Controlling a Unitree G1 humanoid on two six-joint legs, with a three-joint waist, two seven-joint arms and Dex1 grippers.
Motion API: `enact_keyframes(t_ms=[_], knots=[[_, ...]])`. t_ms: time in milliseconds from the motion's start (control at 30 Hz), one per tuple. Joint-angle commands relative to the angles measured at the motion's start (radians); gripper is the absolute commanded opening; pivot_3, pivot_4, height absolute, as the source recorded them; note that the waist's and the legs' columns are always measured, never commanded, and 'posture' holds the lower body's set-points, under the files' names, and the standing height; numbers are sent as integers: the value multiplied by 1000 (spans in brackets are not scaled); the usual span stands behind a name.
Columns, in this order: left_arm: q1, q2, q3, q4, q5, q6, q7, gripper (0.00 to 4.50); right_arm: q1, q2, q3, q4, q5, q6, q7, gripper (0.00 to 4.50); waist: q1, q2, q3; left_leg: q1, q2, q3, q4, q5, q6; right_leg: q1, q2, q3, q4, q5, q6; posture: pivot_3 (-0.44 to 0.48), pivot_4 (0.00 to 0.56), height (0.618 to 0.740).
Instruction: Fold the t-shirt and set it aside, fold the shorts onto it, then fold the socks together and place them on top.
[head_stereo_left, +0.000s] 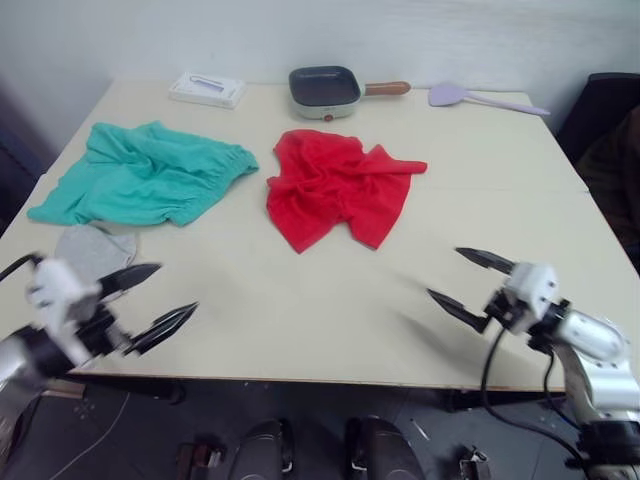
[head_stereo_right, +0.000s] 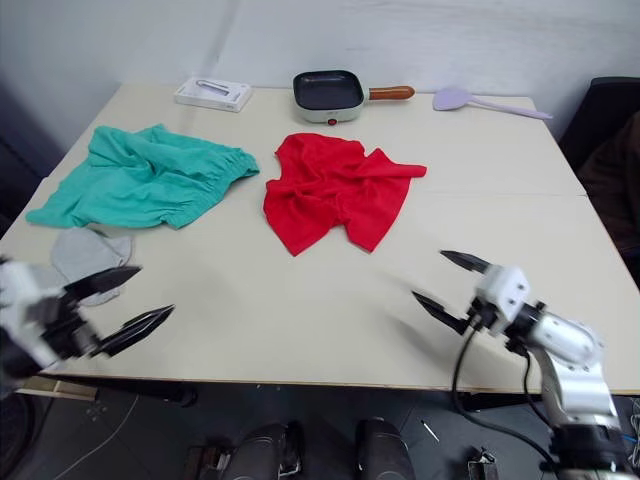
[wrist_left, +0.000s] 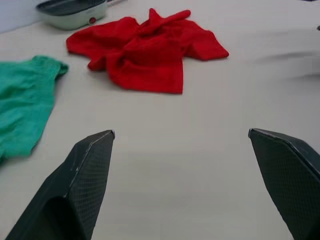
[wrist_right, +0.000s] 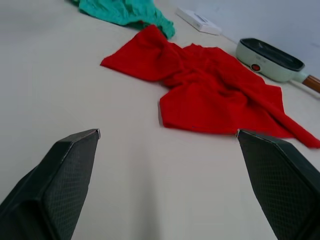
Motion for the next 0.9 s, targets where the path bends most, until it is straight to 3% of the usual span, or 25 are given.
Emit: enact_keyframes(t_ms=[33, 133, 300, 500, 667, 767, 900], knots=[[-182, 12, -218, 54, 139, 56, 52, 4500, -155, 38, 98, 36, -130, 53, -69, 4461, -4, 0, 0, 0, 0, 1, 0, 0, 0, -1, 0, 1, 1, 0, 0, 0, 150, 740], [-349, -21, -415, 151, 296, 33, 50, 4500, -314, 88, 184, 151, -247, 78, -121, 4461, -5, 0, 0, -4, -1, 5, -1, 2, -1, -8, 1, 3, 8, -1, -1, 0, 150, 740], [-544, -141, -606, 369, 482, -19, 72, 4500, -458, 154, 259, 292, -329, 226, -164, 4461, 4, 0, 0, -6, 0, 6, 1, 4, -2, -11, 3, 3, 13, -3, -5, 0, 150, 740], [-722, -307, -678, 638, 587, -87, 81, 4500, -551, 194, 305, 420, -387, 310, -167, 4461, 1, 0, 0, -8, -1, 5, 5, 4, 1, -11, 2, 3, 15, -3, -5, 0, 150, 740], [-833, -389, -732, 845, 681, -171, 62, 4500, -633, 188, 297, 550, -391, 367, -155, 4461, 1, 0, 0, -8, -1, 5, 9, 4, 1, -11, 2, 3, 19, -3, -5, 0, 150, 740], [-898, -418, -759, 1002, 749, -194, 79, 4500, -654, 187, 309, 601, -409, 363, -161, 3844, 0, 0, 0, -8, -1, 5, 11, 4, 1, -11, 2, 2, 20, -3, -4, 0, 150, 740], [-942, -445, -757, 1141, 779, -224, 89, 4500, -659, 199, 305, 614, -409, 355, -169, 2519, -1, 0, 0, -7, -1, 5, 15, 4, 2, -10, 1, 3, 20, -3, -4, 0, 150, 740]])
